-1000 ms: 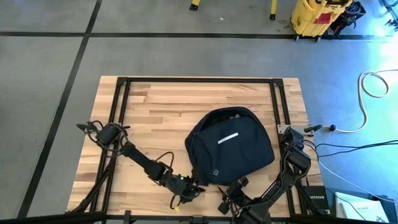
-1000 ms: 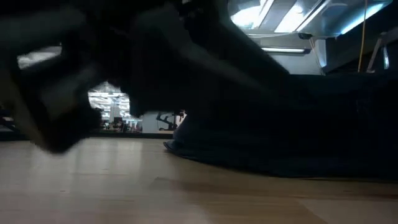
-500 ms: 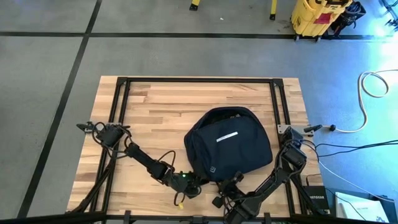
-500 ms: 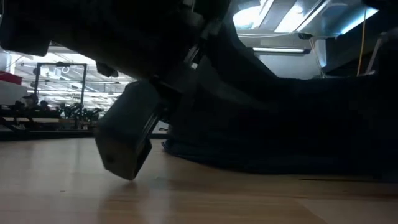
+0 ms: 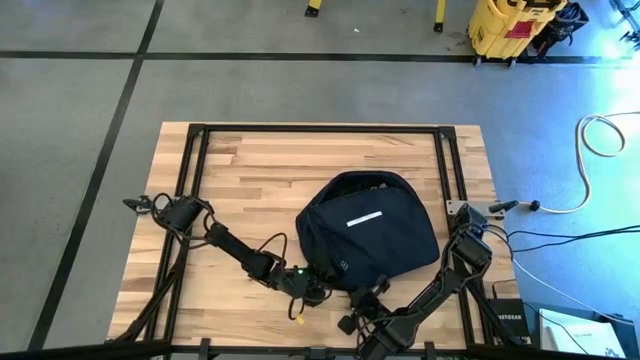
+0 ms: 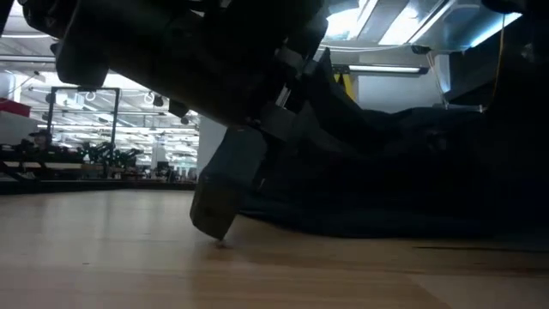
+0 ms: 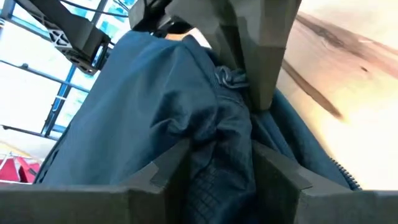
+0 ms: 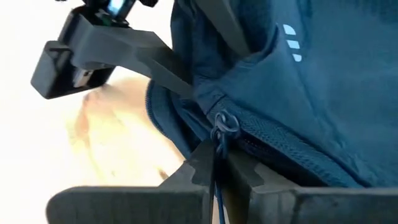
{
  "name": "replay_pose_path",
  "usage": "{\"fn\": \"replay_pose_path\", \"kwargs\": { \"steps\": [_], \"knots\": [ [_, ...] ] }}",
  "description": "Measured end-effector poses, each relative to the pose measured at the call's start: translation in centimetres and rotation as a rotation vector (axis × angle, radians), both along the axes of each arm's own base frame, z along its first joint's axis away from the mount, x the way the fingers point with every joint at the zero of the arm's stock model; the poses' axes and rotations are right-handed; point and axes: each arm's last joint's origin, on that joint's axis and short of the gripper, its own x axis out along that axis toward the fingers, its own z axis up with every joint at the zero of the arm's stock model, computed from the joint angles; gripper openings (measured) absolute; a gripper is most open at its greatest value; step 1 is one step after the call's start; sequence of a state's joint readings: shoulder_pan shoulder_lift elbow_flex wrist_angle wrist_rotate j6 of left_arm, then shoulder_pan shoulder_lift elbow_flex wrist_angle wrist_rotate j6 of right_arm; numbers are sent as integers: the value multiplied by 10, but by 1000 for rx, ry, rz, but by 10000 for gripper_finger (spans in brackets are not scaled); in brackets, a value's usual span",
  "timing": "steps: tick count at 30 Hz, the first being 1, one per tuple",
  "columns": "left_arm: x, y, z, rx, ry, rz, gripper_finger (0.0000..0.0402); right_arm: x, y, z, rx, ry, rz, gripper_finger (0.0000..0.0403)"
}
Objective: Unpack backpack
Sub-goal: Close the black backpack
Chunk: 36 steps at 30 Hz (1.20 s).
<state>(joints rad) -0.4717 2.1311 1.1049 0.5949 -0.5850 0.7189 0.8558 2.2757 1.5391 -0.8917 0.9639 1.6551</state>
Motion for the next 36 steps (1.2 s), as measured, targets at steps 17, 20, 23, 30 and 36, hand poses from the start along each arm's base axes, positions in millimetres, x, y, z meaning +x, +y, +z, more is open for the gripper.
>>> {"fn": "replay_pose_path", "kwargs": {
  "steps": [17,20,23,30,36],
  "knots": [
    [-5,-9,0,25,1,-4,138,-1,8,9,63,0,-30,0],
    [-5,-8,0,29,0,3,138,-3,10,9,81,-10,-38,0],
    [-5,-8,0,29,0,4,138,-5,11,9,91,-15,-41,0],
    [-5,-8,0,31,0,6,135,-7,15,21,128,-49,-38,0],
    [-5,-8,0,55,0,15,80,-4,19,35,185,-89,-35,0]
  ]
}}
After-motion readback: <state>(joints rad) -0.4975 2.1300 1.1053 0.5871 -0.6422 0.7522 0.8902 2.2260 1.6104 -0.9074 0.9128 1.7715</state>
